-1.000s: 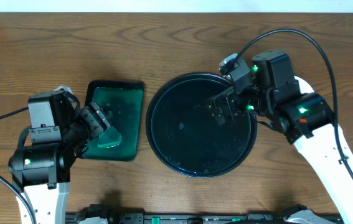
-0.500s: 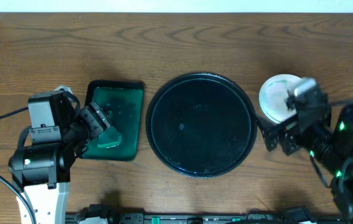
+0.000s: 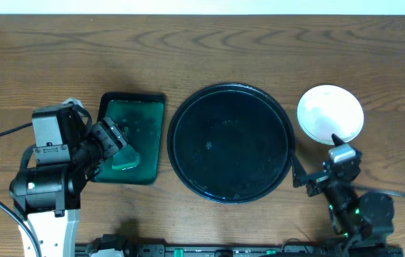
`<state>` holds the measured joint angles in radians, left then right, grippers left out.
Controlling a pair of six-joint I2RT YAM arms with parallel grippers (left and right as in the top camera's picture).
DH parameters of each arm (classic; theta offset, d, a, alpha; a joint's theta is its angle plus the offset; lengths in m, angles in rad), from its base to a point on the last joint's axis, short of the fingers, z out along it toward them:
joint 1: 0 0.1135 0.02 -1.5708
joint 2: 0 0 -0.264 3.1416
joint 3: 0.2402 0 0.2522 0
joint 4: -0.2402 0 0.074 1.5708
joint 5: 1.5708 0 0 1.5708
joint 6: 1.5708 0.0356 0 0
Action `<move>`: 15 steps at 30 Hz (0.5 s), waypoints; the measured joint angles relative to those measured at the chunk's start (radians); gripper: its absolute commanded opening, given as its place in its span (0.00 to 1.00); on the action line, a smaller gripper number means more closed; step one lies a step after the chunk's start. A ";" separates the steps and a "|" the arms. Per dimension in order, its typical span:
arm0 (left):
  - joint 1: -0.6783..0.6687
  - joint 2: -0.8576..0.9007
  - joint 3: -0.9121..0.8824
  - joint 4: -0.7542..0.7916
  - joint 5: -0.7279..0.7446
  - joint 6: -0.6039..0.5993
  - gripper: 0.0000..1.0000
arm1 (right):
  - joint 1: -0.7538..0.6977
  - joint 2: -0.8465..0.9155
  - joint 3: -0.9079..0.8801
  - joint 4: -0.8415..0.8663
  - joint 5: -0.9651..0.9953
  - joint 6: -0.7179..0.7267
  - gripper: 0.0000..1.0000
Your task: Clean dirty plates on tray and stack at the side
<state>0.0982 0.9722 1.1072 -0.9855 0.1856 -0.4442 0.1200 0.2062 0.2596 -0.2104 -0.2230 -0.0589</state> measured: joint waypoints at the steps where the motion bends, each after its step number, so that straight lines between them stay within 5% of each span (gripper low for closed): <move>1: 0.000 0.000 0.000 0.000 0.000 0.000 0.80 | 0.000 -0.039 -0.042 0.027 0.000 0.007 0.99; 8: 0.000 0.000 0.000 0.000 0.000 0.000 0.80 | 0.000 -0.187 -0.228 0.206 -0.001 0.036 0.99; 15: 0.000 0.000 0.000 0.000 0.000 0.000 0.80 | 0.000 -0.192 -0.253 0.212 0.000 0.052 0.99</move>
<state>0.0982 0.9722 1.1072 -0.9859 0.1852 -0.4442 0.1200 0.0143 0.0067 0.0017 -0.2234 -0.0071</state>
